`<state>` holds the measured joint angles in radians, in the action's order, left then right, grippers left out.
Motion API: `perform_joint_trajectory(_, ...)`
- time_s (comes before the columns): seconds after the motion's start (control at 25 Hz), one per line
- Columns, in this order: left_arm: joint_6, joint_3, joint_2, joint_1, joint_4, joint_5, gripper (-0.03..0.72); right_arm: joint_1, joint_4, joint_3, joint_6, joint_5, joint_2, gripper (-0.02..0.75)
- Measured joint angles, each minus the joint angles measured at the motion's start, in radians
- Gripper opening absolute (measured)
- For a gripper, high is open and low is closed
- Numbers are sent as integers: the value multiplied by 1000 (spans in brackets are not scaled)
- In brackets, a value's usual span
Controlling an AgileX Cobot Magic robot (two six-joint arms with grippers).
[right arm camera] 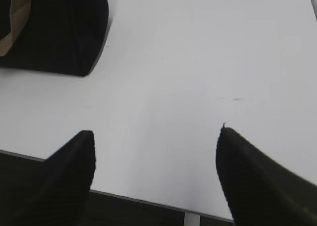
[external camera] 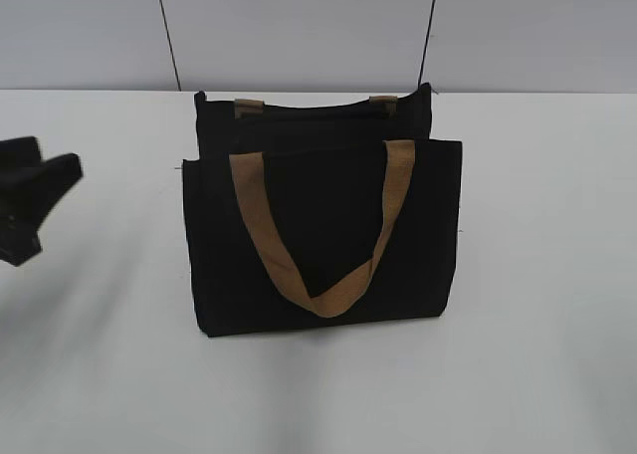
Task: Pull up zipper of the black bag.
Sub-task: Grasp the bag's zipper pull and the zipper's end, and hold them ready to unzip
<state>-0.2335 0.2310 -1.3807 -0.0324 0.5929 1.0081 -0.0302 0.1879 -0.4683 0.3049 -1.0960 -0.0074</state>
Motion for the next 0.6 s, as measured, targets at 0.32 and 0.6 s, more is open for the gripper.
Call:
perform_joint_trajectory(0.32,-97,208,-251,0,467,17,387,0,0,0,0,0,0,576)
perform_joint_trajectory(0.6,-100,375,-465,0,614,53,351,0,0,0,0,0,0,576)
